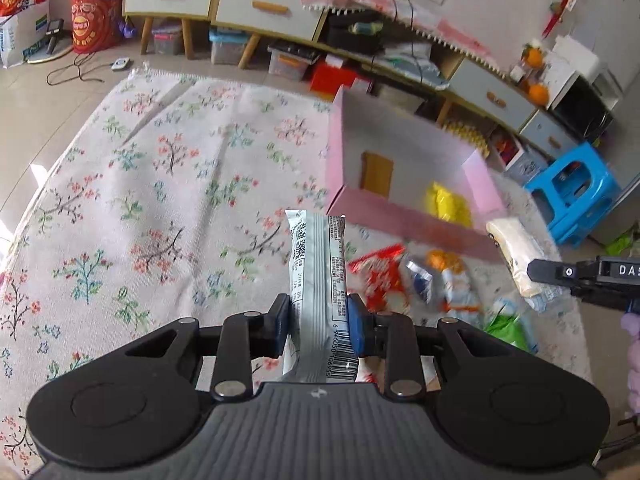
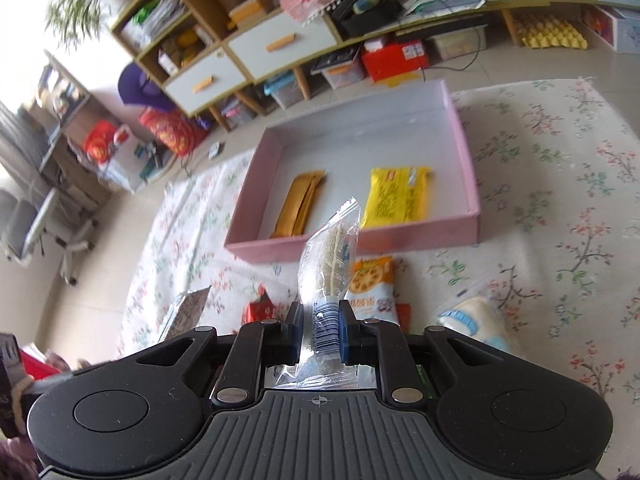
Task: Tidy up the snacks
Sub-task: 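Lower both held snacks into the pink box and release them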
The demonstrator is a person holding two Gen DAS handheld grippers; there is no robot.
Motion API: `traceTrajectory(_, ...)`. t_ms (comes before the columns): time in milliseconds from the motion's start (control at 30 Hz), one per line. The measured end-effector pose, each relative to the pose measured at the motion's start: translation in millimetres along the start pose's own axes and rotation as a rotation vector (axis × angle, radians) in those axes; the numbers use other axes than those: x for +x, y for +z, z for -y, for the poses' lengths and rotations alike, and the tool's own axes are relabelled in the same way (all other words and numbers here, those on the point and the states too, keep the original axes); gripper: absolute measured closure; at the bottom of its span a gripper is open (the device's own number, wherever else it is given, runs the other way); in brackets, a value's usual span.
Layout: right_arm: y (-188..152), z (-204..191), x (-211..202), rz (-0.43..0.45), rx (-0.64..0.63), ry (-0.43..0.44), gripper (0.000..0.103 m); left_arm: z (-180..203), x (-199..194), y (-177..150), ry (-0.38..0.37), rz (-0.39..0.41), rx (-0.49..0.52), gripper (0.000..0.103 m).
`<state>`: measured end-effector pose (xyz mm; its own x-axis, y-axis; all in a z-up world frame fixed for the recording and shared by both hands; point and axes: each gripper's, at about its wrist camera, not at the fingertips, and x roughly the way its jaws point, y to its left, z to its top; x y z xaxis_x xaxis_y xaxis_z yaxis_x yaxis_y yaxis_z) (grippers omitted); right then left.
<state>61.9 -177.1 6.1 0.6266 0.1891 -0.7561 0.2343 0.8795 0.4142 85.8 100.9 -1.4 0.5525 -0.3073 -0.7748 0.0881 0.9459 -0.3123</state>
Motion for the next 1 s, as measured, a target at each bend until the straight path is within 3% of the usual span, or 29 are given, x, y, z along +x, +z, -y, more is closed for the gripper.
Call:
traceTrajectory(167,20,14,-9,0.06,0.038,0.009,0.086,15,7,16,-0.058,0.025,-0.019,0.076)
traceTrajectory(567,63,30,48,0.07,-0.08,-0.177,0.086,77,95,72,-0.132,0.011,0.106,0.076)
traceTrajectory(767,70,39,78,0.024,-0.134,-0.258,0.086,88,140,80,-0.095,-0.035,0.142,0.076)
traceTrajectory(900,74,37,92,0.014,-0.16,-0.254,0.086,95,155,85,-0.059,-0.049,0.19,0.076)
traceTrajectory(1000,75,31,100,0.025,-0.213,-0.302,0.086,98,159,87,-0.047,-0.046,0.213,0.076)
